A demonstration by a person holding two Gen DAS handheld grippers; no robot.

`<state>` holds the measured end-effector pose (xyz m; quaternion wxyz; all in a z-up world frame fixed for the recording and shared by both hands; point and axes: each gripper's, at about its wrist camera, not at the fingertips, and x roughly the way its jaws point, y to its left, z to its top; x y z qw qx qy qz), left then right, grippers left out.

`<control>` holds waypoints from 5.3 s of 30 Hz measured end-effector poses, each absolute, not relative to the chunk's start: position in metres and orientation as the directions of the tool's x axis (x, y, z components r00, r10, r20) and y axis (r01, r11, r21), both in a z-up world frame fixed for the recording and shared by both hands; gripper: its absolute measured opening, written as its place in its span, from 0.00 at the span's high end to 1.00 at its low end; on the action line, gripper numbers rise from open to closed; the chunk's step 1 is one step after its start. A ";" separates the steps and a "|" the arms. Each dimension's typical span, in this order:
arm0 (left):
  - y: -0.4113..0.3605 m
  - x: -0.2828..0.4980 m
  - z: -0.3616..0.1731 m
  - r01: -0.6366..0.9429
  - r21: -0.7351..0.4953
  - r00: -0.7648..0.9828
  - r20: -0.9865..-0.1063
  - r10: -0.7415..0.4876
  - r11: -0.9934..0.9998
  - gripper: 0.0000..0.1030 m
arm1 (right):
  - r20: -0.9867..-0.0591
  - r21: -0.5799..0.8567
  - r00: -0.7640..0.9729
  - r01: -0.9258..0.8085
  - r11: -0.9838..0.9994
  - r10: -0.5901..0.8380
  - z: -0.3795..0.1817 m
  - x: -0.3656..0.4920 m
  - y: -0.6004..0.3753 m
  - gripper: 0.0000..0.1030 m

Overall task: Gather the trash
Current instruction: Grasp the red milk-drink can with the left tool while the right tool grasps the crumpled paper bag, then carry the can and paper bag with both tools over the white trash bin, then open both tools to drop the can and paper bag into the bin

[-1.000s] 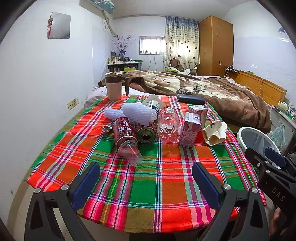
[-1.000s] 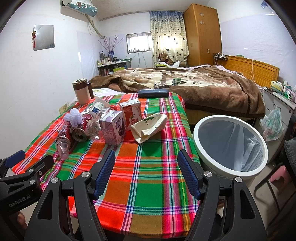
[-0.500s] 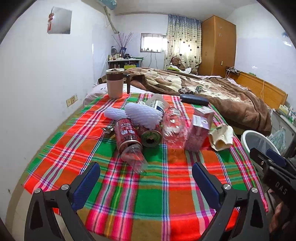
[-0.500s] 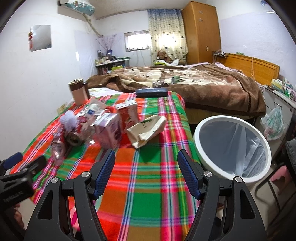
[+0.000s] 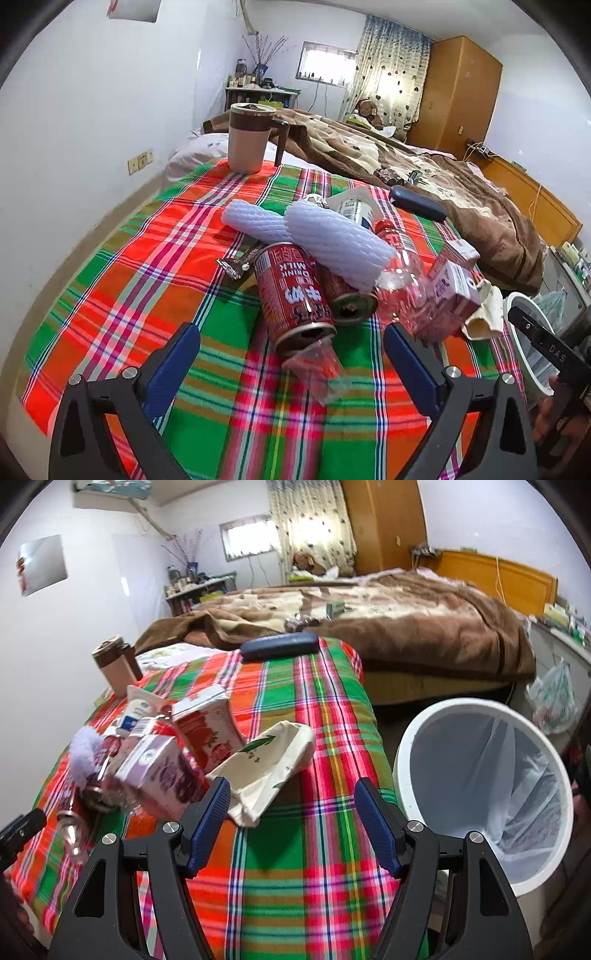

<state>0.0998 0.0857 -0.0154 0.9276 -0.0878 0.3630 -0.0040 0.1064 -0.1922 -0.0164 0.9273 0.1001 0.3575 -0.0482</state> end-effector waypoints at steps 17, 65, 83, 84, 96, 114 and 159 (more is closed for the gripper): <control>0.098 0.156 -0.044 -0.073 -0.228 0.652 -0.747 -0.126 0.971 0.17 | -0.760 0.263 0.645 0.195 0.945 0.078 -0.041 0.142 -0.198 0.40; 0.112 0.166 -0.054 -0.094 -0.230 0.621 -0.774 -0.124 0.969 0.41 | -0.726 0.254 0.683 0.158 0.954 0.080 -0.037 0.139 -0.192 0.91; 0.110 0.132 -0.022 -0.084 -0.213 0.691 -0.716 -0.097 0.973 0.49 | -0.696 0.287 0.708 0.122 0.950 0.120 -0.028 0.125 -0.194 0.91; 0.107 0.129 -0.017 -0.071 -0.212 0.698 -0.709 -0.103 0.975 0.49 | -0.692 0.291 0.712 0.120 0.949 0.122 -0.025 0.123 -0.195 0.91; 0.030 0.115 0.028 0.134 -0.246 0.729 -0.632 -0.264 0.960 0.49 | -0.634 0.299 0.766 0.119 0.947 0.104 0.007 0.095 -0.224 0.91; -0.141 0.114 0.037 0.442 -0.246 0.605 -0.628 -0.489 0.863 0.49 | -0.649 0.264 0.759 0.298 0.918 -0.060 0.011 0.067 -0.313 0.91; -0.205 0.102 0.022 0.497 -0.187 0.585 -0.649 -0.487 0.847 0.32 | -0.685 0.220 0.717 0.374 0.901 -0.131 -0.009 0.049 -0.350 0.63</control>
